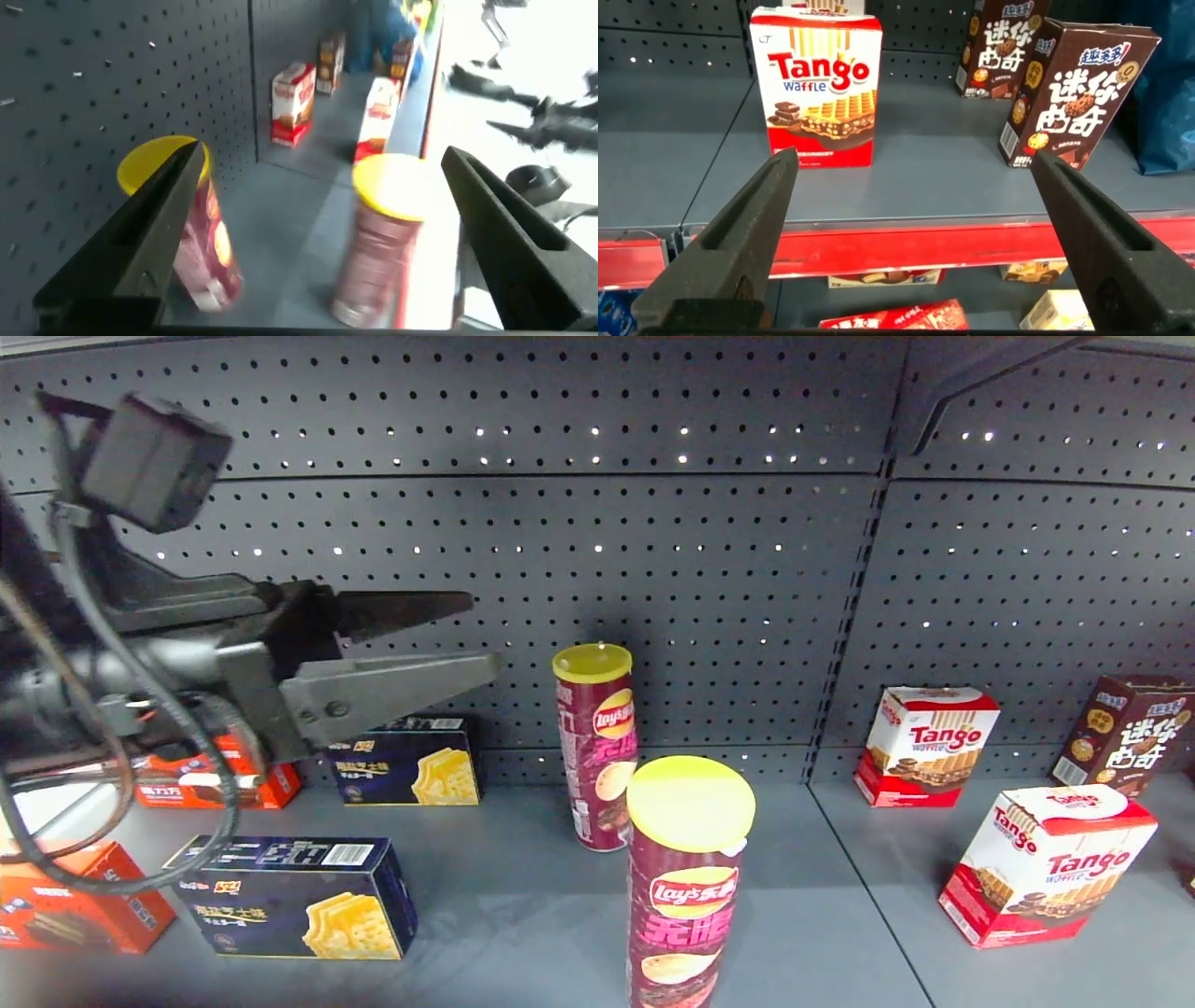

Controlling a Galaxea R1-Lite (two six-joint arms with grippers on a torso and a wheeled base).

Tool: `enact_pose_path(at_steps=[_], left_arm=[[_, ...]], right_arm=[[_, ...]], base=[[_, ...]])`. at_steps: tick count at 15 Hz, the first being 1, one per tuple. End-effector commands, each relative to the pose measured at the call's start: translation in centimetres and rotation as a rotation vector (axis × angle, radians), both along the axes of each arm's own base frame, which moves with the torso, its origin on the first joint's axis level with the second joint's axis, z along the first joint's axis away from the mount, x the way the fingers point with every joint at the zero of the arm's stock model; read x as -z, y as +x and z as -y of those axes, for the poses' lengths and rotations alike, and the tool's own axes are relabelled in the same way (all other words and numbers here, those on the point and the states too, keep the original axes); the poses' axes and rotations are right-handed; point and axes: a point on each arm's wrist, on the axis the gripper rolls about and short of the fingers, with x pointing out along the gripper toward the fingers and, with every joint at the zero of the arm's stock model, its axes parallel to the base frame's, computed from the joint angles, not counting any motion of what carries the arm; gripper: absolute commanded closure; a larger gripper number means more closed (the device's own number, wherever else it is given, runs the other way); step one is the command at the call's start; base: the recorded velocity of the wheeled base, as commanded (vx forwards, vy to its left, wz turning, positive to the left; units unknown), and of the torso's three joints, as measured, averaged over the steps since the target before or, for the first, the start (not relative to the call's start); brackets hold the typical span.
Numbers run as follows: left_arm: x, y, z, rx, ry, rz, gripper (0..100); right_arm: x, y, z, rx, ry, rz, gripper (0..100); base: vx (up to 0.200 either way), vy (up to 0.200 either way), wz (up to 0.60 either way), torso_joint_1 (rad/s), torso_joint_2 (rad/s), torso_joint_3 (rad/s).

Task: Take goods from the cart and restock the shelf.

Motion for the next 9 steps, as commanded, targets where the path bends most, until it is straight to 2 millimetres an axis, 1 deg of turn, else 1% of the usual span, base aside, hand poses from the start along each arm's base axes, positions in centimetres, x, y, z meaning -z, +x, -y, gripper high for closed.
enact_pose_path(at_steps=[1,2,3,4,5,8,9], left_arm=[[-0.3,-6.6,-2.6,-0.064,-0.045,0.045,0],[0.1,-7.3,-2.9,-0.074,-0.048,0.040,0],[0.7,-8.7,-3.6,-0.095,-0.058,0.027,0],[0.8,-8.8,-3.6,-0.095,-0.058,0.028,0],[1.3,-10.1,-4.0,-0.106,-0.063,0.034,0],[2.0,-12.5,-5.0,-0.178,-0.059,0.017,0],[2.2,-14.1,-5.4,-0.211,-0.054,-0.012,0]], right_arm=[[0.1,0.1,0.0,-0.007,-0.001,-0.007,0],[0.2,0.1,0.0,-0.010,-0.002,-0.008,0],[0.2,0.1,0.0,-0.010,-0.002,-0.008,0],[0.2,0.1,0.0,-0.010,-0.002,-0.008,0],[0.1,0.0,0.0,-0.010,-0.001,-0.005,0],[0.0,0.0,0.0,-0.016,-0.004,-0.002,0],[0.0,0.0,-0.1,-0.044,-0.005,-0.003,0]], base=[[0.000,0.000,0.00,0.000,0.00,0.000],[0.000,0.000,0.00,0.000,0.00,0.000],[0.000,0.000,0.00,0.000,0.00,0.000],[0.000,0.000,0.00,0.000,0.00,0.000],[0.000,0.000,0.00,0.000,0.00,0.000],[0.000,0.000,0.00,0.000,0.00,0.000],[0.000,0.000,0.00,0.000,0.00,0.000]])
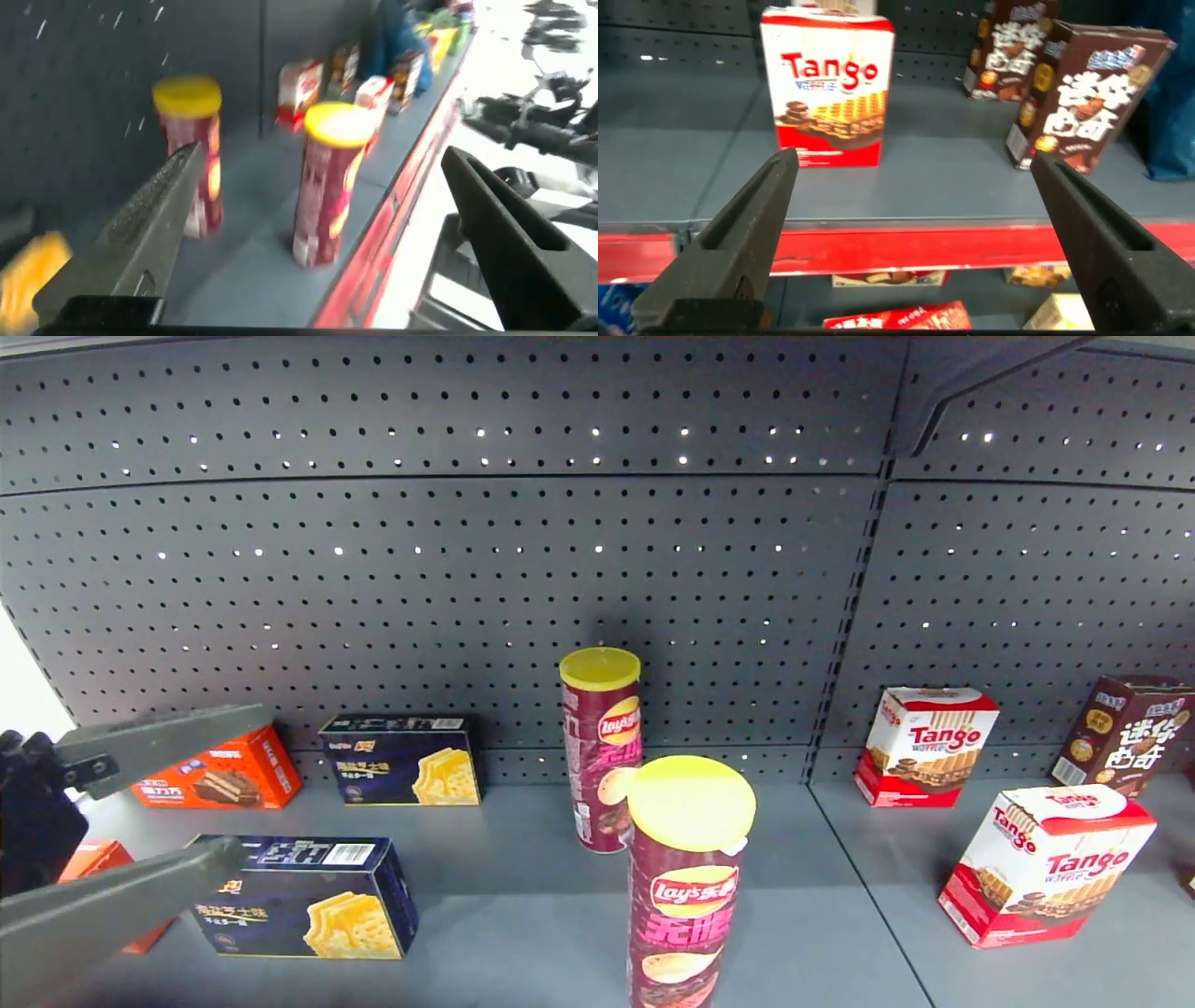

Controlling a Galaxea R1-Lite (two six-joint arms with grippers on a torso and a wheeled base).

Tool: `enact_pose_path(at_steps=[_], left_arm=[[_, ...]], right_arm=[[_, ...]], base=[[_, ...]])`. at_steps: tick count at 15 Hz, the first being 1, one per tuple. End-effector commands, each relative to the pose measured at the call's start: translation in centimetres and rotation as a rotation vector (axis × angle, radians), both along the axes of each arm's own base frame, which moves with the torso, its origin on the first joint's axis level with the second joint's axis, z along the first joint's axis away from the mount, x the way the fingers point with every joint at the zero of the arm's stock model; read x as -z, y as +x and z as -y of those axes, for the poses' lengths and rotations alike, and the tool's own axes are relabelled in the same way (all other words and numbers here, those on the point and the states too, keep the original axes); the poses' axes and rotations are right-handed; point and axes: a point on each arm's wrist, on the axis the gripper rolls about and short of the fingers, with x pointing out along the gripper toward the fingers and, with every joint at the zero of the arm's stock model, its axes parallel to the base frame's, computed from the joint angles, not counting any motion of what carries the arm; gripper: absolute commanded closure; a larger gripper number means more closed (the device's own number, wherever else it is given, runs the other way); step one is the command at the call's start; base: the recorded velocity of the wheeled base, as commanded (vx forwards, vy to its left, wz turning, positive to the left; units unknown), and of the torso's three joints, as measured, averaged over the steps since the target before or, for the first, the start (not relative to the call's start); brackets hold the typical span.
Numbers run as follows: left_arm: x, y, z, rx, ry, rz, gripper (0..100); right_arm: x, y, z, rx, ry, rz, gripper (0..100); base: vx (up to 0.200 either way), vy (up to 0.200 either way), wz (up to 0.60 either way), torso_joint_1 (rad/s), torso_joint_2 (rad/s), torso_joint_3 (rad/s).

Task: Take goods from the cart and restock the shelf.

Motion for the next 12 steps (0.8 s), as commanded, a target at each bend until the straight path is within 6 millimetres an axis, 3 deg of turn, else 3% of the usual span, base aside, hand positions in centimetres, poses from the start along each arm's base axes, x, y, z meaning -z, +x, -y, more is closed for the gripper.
enact_pose_path(at_steps=[1,5,9,12], left_arm=[[0.3,-4.4,-1.0,-0.075,0.003,0.011,0],[2.0,-8.1,-1.9,-0.281,0.030,-0.043,0],[3.2,-9.9,-2.0,-0.473,0.025,-0.017,0],[5.5,-12.1,-1.5,-0.568,0.007,0.033,0]], right_arm=[[0.1,0.1,0.0,-0.008,-0.003,-0.007,0],[0.6,0.2,0.0,-0.010,-0.009,-0.031,0],[0.7,0.2,-0.1,-0.008,-0.009,-0.033,0],[0.6,0.2,0.0,-0.007,-0.015,-0.030,0]], base=[[0.000,0.000,0.00,0.000,0.00,0.000],[0.000,0.000,0.00,0.000,0.00,0.000],[0.000,0.000,0.00,0.000,0.00,0.000],[0.000,0.000,0.00,0.000,0.00,0.000]])
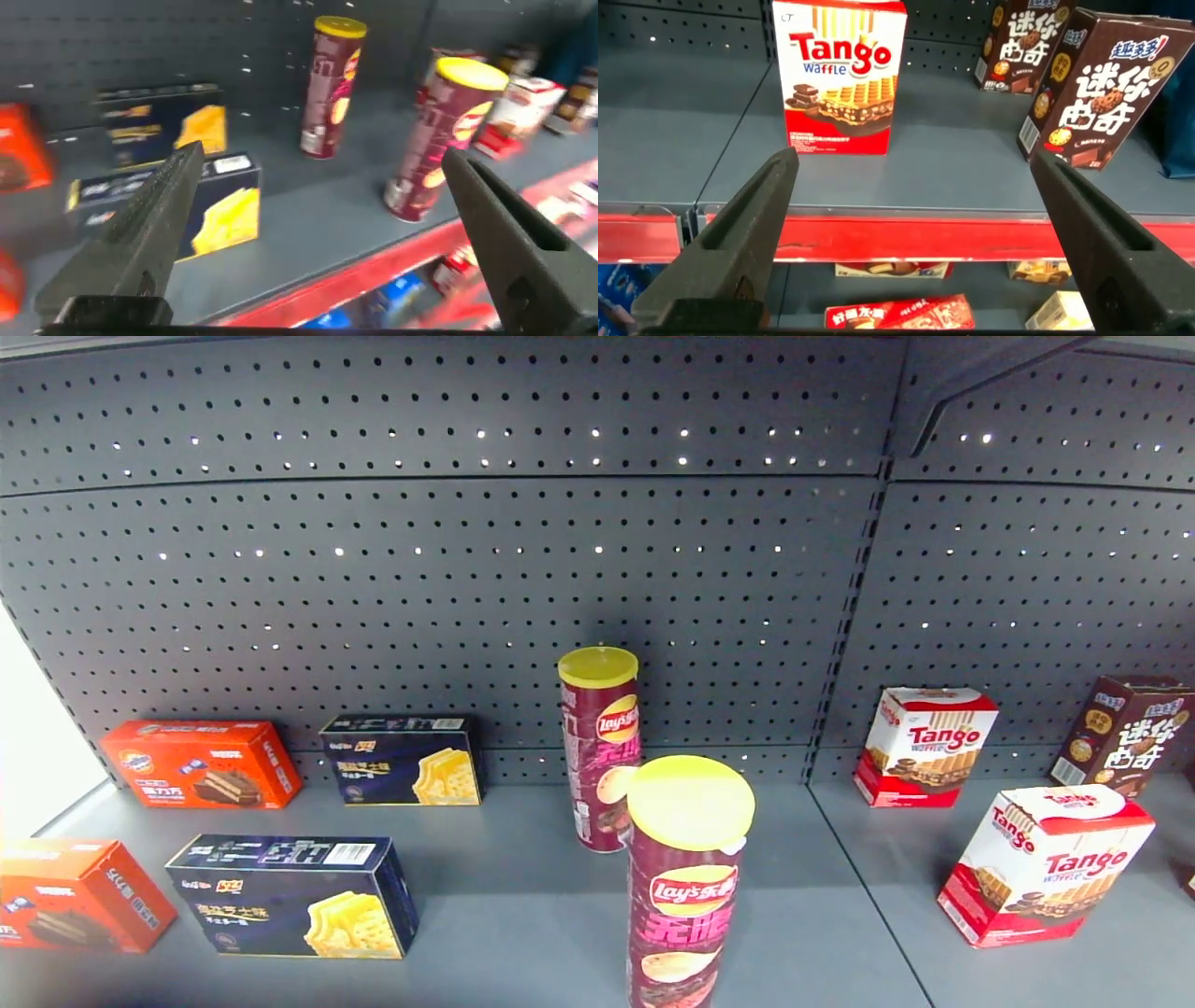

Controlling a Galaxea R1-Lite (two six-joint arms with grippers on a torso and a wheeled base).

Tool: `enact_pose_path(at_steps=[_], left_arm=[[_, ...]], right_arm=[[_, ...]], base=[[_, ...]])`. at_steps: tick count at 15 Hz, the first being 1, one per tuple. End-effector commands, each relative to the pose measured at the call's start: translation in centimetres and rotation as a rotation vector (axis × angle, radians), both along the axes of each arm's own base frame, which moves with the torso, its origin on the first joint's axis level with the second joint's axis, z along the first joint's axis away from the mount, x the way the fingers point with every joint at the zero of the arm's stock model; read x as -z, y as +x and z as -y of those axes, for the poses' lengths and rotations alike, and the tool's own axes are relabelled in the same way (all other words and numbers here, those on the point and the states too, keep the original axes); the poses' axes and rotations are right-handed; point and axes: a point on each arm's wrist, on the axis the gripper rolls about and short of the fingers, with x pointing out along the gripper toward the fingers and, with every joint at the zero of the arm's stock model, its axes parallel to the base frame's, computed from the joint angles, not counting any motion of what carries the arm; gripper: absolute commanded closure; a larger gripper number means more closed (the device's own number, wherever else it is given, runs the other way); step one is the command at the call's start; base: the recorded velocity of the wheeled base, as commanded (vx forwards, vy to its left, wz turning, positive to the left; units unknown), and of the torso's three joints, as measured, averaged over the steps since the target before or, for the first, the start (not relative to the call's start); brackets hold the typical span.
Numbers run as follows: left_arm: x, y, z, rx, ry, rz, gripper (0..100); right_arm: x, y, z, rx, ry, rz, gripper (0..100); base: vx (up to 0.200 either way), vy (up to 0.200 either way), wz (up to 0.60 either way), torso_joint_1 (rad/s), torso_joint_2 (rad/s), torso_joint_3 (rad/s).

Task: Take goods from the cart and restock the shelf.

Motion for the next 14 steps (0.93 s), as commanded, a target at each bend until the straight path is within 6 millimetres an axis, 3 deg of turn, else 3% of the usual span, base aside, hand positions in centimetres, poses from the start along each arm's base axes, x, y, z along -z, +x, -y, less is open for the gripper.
enact_pose_path(at_steps=[1,8,11,13,14], left_arm=[[1.9,-2.0,0.4,-0.064,0.001,0.050,0],[4.1,-4.7,0.9,-0.151,0.006,0.105,0],[4.0,-5.5,0.4,-0.206,0.009,0.118,0],[4.6,-5.2,-0.9,-0.434,0.107,0.122,0],[6.1,-4.8,-1.5,-0.499,0.174,0.079,0]], right_arm=[[0.0,0.0,0.0,0.000,-0.001,-0.001,0],[-0.2,0.0,0.0,0.000,0.005,0.007,0],[0.1,0.1,0.0,0.001,0.005,-0.002,0],[1.0,0.3,0.0,0.011,-0.002,-0.030,0],[1.1,0.3,0.0,0.009,-0.008,-0.035,0]], base=[[0.000,0.000,0.00,0.000,0.00,0.000],[0.000,0.000,0.00,0.000,0.00,0.000],[0.000,0.000,0.00,0.000,0.00,0.000],[0.000,0.000,0.00,0.000,0.00,0.000],[0.000,0.000,0.00,0.000,0.00,0.000]])
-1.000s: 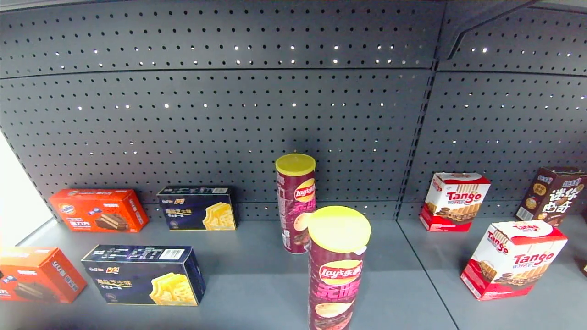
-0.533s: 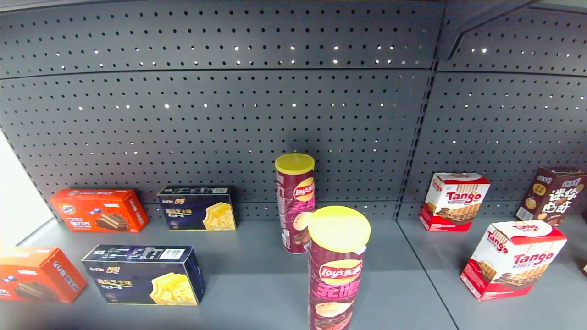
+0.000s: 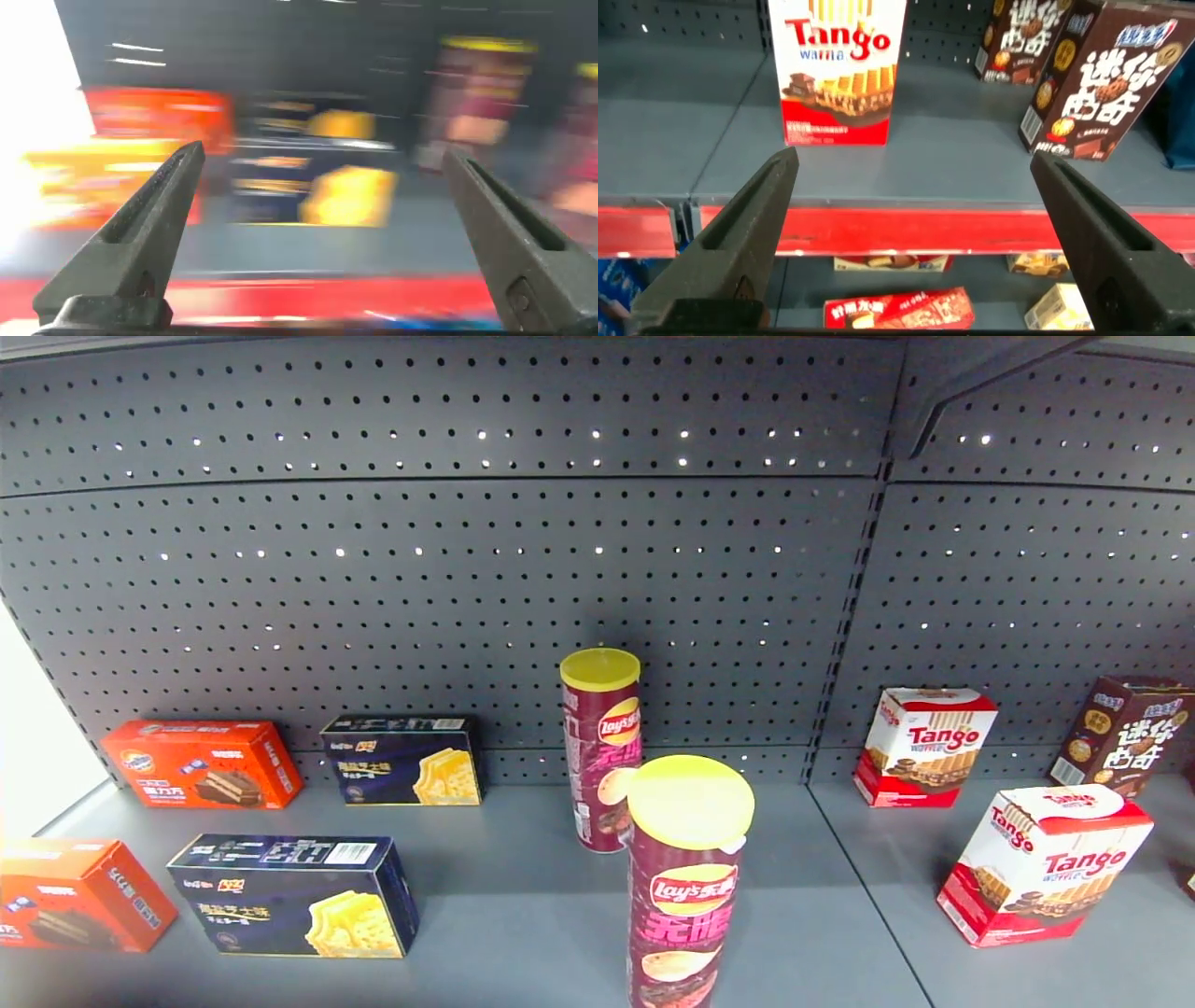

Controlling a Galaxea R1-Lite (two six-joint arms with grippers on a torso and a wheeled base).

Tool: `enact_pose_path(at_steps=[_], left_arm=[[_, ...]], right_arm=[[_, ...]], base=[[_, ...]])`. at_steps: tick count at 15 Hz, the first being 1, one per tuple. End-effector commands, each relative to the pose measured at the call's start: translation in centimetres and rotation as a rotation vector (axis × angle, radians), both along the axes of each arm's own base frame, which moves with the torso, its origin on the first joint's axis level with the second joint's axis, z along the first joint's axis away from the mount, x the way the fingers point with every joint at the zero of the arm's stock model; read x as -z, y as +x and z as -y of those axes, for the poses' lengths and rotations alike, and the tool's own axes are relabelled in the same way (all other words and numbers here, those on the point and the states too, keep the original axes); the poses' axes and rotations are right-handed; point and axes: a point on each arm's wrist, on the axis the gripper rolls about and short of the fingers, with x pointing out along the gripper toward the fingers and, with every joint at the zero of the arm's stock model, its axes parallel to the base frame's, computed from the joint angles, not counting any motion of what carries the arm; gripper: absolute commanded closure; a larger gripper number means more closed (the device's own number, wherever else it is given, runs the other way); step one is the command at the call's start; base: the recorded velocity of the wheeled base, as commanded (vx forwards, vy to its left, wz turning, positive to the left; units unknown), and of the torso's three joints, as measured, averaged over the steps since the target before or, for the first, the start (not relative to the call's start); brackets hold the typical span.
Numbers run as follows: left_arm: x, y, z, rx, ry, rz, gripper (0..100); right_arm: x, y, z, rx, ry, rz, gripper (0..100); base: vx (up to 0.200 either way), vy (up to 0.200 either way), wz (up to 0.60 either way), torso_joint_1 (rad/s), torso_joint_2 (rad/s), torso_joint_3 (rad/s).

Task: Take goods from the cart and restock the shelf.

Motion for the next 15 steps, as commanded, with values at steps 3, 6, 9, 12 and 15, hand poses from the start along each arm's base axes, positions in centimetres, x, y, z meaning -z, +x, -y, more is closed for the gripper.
enact_pose_path(at_steps=[3,6,9,12,15], left_arm=[[6.1,1.6,-1.2,-0.149,0.127,-0.171,0],[7.8,2.5,-1.2,-0.143,0.113,-0.153,0],[8.4,2.6,-0.7,0.051,0.140,-0.143,0],[8.5,2.7,-0.5,0.107,0.189,-0.129,0],[8.6,2.8,-0.6,0.076,0.087,-0.126,0]], right_arm=[[-0.3,-0.1,0.0,0.007,-0.007,0.006,0],[-1.3,-0.4,0.2,0.038,-0.005,0.036,0],[-0.9,-0.3,0.1,0.036,-0.007,0.024,0],[-1.2,-0.4,0.2,0.038,-0.006,0.033,0],[-1.2,-0.4,0.2,0.036,-0.003,0.036,0]], base=[[0.000,0.000,0.00,0.000,0.00,0.000],[0.000,0.000,0.00,0.000,0.00,0.000],[0.000,0.000,0.00,0.000,0.00,0.000],[0.000,0.000,0.00,0.000,0.00,0.000],[0.000,0.000,0.00,0.000,0.00,0.000]])
